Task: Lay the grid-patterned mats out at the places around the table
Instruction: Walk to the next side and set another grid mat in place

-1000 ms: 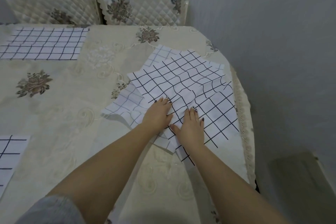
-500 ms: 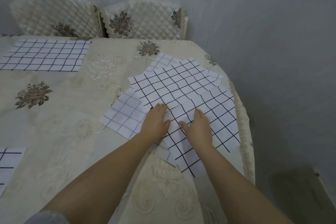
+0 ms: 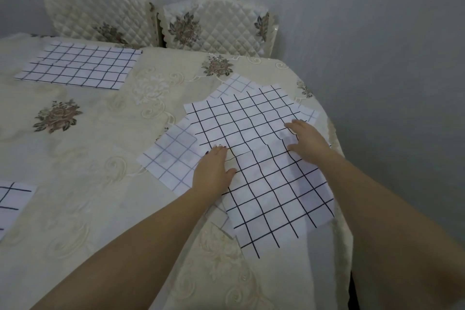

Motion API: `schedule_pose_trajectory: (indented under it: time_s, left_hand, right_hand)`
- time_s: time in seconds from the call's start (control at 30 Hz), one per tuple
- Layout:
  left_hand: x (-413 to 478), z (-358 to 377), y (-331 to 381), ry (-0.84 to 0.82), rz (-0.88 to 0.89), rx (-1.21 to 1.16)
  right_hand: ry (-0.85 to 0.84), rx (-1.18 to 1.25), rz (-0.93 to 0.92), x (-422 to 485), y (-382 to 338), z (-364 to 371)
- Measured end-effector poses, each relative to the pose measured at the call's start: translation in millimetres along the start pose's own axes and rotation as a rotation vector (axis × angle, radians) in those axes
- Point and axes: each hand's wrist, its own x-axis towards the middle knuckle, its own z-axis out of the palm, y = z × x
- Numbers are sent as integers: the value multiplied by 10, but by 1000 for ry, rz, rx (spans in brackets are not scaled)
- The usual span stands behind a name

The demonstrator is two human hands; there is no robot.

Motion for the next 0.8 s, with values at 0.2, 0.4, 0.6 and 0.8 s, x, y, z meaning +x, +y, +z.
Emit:
schedule_pose_trajectory:
  time_s: [0.2, 0.4, 0.6, 0.8]
  left_hand:
    - [39, 140, -56, 12, -46, -48]
    - [40, 146, -16, 157, -49, -26]
    - [25, 140, 8, 246, -72, -15]
    - [-28, 19, 71, 225, -47, -41]
  right_hand:
    - [-125, -106, -123, 229, 164, -69]
    - [-117, -121, -116, 298, 291, -45]
    - [20, -131, -168, 203, 308, -16]
    - [-23, -41, -168, 81, 238, -53]
